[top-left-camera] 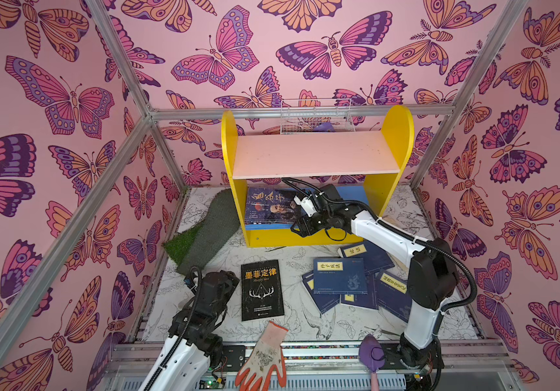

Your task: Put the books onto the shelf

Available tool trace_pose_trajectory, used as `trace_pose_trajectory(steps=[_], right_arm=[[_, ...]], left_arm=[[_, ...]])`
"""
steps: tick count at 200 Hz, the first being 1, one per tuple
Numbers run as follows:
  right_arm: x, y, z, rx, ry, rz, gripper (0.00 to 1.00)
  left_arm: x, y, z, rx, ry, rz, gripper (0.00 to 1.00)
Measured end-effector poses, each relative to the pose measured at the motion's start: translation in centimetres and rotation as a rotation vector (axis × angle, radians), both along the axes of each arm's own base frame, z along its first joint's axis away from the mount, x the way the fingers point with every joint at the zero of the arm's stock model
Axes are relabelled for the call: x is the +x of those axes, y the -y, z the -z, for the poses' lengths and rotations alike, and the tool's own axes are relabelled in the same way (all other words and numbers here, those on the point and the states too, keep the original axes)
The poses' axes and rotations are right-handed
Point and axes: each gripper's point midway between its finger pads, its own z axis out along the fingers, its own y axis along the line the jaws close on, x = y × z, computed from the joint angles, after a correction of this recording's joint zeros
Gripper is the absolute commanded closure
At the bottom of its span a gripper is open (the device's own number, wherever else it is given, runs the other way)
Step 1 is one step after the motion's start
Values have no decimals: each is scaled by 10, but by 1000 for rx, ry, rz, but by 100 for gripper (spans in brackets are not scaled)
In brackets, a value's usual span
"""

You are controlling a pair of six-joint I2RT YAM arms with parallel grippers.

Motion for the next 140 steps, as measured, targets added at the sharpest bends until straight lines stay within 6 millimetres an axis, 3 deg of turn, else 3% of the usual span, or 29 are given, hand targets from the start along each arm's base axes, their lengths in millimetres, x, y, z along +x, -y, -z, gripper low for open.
trace_pose_trajectory(steps=[69, 140], right_arm=[[18, -2, 4, -48, 48, 3, 38], [23, -5, 5, -53, 57, -1, 49]], left_arm=[[0, 0, 0, -1, 2, 0, 15], [0, 0, 0, -2, 2, 0, 16]])
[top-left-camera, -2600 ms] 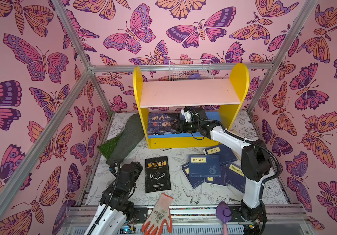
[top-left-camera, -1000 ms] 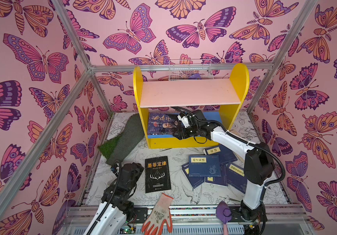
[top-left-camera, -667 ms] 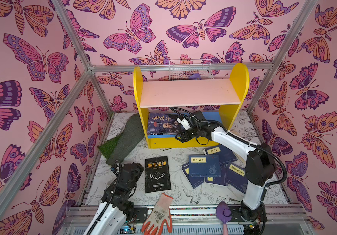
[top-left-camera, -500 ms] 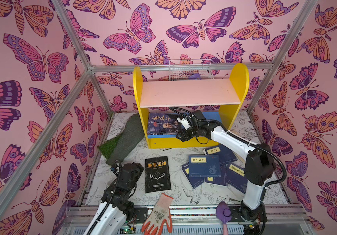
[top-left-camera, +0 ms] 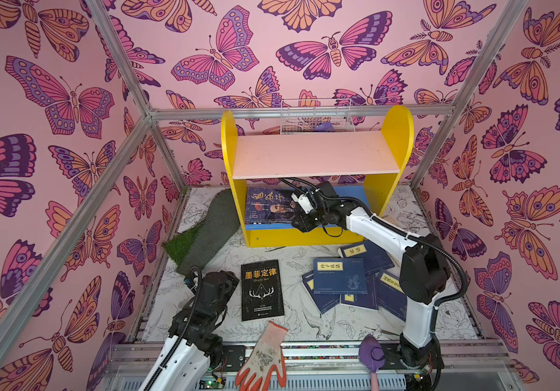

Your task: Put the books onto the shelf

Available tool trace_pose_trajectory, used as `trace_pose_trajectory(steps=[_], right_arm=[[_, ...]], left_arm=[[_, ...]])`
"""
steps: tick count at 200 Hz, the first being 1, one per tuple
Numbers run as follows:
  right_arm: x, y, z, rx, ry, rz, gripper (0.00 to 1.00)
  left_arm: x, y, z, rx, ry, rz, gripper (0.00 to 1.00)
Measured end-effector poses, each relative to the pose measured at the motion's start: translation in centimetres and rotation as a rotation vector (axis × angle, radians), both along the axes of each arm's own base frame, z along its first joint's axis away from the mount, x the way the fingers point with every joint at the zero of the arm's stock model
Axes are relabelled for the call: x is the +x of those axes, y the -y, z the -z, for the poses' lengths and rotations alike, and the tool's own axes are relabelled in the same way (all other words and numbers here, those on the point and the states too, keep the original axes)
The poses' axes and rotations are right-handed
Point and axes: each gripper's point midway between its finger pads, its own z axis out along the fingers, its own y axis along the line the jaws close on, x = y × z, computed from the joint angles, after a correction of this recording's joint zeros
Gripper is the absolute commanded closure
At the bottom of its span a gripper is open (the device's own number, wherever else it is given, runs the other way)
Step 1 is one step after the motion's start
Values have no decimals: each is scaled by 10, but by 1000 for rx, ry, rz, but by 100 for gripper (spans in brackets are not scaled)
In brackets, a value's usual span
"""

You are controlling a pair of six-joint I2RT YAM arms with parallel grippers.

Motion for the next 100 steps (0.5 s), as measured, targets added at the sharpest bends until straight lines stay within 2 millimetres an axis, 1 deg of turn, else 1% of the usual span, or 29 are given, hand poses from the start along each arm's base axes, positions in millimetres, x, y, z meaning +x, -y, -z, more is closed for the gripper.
trace_pose_trajectory(steps=[40, 52, 57, 90, 100], right_arm=[[4, 1, 0, -23, 1, -2, 55], [5, 1, 1, -28, -3, -2, 61], [5, 1, 1, -30, -5, -2, 62], [7, 2, 1, -25, -14, -1, 60], [6, 2, 1, -22, -17, -3, 55]], left_arm=[[0, 0, 1, 1, -2, 1, 16], [0, 0, 1, 1, -5, 1, 18], [0, 0, 2, 1, -5, 2, 18], [-1, 1, 2, 8, -9, 10, 18], [-1, 1, 3, 13, -10, 14, 18]])
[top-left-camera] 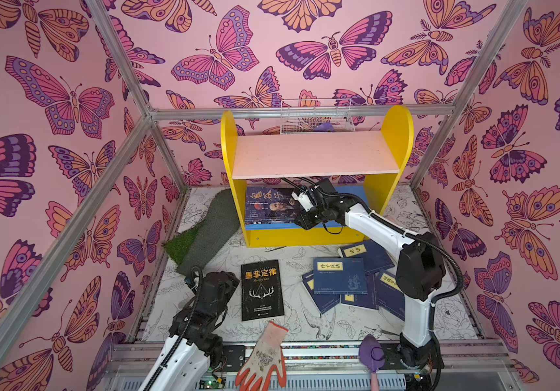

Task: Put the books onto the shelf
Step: 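Withdraw the right gripper and reach both grippers to the black Murphy's Law book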

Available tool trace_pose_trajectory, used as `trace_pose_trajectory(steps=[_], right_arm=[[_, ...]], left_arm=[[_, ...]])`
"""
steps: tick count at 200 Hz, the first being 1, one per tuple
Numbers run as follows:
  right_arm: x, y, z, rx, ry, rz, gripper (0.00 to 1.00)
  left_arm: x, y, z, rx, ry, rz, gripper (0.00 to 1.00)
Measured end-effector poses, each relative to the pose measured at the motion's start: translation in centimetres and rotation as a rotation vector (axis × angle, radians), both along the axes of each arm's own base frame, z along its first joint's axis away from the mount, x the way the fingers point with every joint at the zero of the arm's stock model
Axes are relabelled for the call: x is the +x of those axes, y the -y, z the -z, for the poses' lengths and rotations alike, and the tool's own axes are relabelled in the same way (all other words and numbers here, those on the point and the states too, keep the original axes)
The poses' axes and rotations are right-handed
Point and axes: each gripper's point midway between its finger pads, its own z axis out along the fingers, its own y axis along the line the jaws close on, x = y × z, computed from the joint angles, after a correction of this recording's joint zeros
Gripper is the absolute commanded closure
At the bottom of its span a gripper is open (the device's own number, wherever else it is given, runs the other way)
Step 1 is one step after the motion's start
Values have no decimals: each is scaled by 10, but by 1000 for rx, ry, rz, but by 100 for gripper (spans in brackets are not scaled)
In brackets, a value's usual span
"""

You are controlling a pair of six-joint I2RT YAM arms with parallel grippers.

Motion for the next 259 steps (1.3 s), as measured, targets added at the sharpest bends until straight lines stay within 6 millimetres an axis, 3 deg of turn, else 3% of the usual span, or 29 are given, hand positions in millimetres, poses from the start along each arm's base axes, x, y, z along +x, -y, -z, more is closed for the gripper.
trace_pose_trajectory(steps=[32, 64, 91, 113, 138, 159, 175, 191, 223, 259], right_arm=[[-2, -3, -1, 22, 2, 6, 35], [-18, 12, -2, 21, 71, 99, 32], [-62, 29, -3, 25, 69, 125, 32], [-105, 9, 3, 37, 40, 29, 32], [-166, -28, 42, 21, -79, -153, 31], [-194, -46, 86, -14, -208, -242, 31], [-201, -48, 120, -65, -296, -257, 31], [-203, -51, 139, -90, -355, -264, 30], [-191, -69, 127, -45, -364, -279, 30], [-185, -76, 135, -8, -458, -284, 32]], left_arm=[[0, 1, 3, 22, -17, 25, 17], [-2, 4, 12, 71, -64, 86, 16], [-1, 10, 24, 105, -120, 157, 16], [-2, 17, 37, 121, -182, 220, 16], [-3, 26, 53, 131, -255, 293, 16], [-5, 31, 65, 138, -314, 349, 17], [-4, 36, 70, 143, -344, 386, 19], [-1, 39, 72, 146, -352, 412, 22], [4, 44, 73, 152, -353, 445, 28], [9, 46, 73, 158, -340, 462, 31]])
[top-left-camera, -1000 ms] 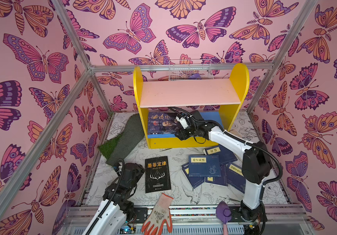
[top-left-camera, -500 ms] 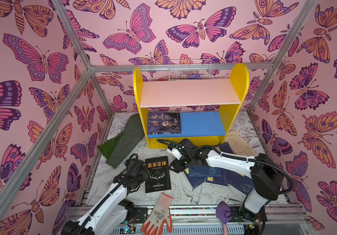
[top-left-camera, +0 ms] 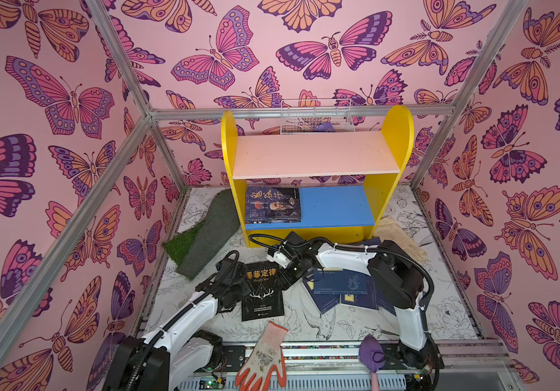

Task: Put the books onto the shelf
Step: 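Withdraw the right gripper and reach both grippers to the black Murphy's Law book, then grasp the black Murphy's Law book edges with both grippers and lift it upright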

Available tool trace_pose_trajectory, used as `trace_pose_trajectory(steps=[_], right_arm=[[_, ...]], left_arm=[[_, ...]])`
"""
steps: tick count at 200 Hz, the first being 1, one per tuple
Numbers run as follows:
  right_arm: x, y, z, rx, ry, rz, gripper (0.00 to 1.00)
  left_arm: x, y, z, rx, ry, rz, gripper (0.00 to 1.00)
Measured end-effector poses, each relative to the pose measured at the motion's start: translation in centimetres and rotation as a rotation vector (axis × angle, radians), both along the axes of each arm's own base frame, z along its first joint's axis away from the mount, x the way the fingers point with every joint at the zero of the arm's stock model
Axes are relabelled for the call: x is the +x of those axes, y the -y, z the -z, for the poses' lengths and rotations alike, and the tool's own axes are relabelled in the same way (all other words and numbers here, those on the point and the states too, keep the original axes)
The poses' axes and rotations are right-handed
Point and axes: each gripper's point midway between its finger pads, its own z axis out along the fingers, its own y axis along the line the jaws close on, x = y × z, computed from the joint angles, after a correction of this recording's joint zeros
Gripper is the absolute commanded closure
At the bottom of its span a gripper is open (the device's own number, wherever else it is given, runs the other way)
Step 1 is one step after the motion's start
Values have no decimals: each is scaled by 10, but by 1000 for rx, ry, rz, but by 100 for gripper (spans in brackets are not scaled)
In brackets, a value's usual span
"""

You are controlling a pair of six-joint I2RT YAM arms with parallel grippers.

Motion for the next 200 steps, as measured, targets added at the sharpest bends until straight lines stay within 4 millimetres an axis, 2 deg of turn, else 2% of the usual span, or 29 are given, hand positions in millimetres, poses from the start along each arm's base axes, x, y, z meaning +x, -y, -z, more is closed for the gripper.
trace_pose_trajectory(steps=[79, 108, 144, 169, 200], right_arm=[[6, -9, -18, 107, -146, 69, 39], [13, -17, -40, 177, -139, 87, 44], [21, -33, -66, 276, -113, 87, 50], [25, -35, -69, 287, -102, 103, 60], [31, -34, -66, 271, -79, 126, 84]], left_arm=[[12, 7, 3, 0, -1, 39, 50], [11, 7, 4, 5, -3, 43, 59], [9, 14, 2, -44, 30, 65, 60], [7, 18, -3, -81, 70, 76, 58], [9, 21, -13, -119, 133, 71, 58]])
